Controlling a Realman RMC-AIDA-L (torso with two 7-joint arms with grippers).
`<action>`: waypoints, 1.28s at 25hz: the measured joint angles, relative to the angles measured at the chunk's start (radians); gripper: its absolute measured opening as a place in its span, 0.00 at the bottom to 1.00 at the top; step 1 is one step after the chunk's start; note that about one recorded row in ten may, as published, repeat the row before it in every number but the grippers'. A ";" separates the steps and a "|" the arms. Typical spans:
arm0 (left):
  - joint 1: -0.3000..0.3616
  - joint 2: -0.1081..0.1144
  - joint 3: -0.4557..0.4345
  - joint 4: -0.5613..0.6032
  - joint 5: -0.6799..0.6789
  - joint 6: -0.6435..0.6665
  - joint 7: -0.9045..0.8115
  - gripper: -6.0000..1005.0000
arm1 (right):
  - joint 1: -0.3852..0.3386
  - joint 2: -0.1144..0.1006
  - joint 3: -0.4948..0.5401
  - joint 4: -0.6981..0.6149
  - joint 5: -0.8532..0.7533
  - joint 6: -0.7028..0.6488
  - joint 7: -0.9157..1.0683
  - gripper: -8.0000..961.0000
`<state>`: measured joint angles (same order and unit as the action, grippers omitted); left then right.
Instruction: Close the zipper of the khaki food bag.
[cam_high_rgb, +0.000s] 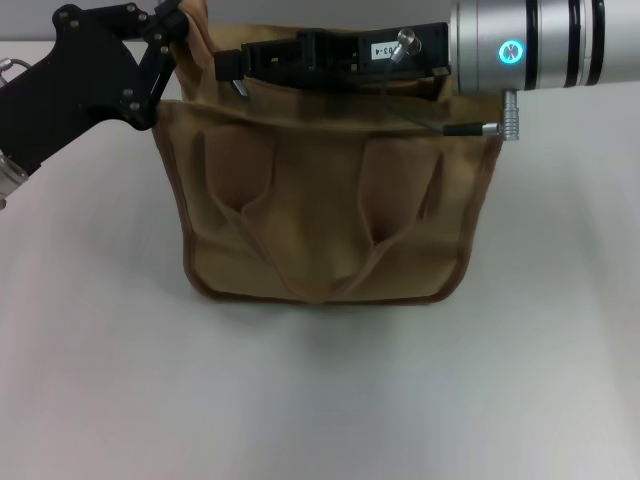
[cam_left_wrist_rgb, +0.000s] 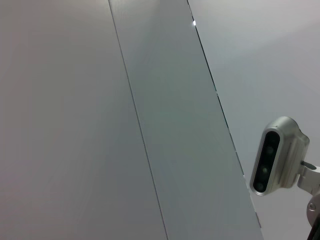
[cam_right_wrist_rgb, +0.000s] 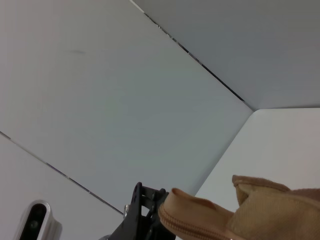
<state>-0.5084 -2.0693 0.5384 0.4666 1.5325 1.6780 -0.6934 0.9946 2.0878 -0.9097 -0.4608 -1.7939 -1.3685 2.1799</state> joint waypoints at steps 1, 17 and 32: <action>0.001 0.000 0.000 0.000 0.000 0.000 0.000 0.03 | 0.000 0.000 0.000 -0.001 0.000 0.000 0.000 0.70; 0.007 0.000 -0.002 0.000 0.000 -0.003 -0.003 0.03 | -0.021 -0.001 -0.008 -0.043 0.003 0.008 -0.030 0.11; 0.007 0.002 -0.001 0.000 -0.006 0.001 -0.014 0.03 | -0.031 0.001 -0.100 -0.056 0.063 0.014 -0.122 0.12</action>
<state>-0.5016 -2.0678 0.5369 0.4662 1.5261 1.6794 -0.7079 0.9633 2.0887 -1.0095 -0.5171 -1.7307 -1.3544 2.0577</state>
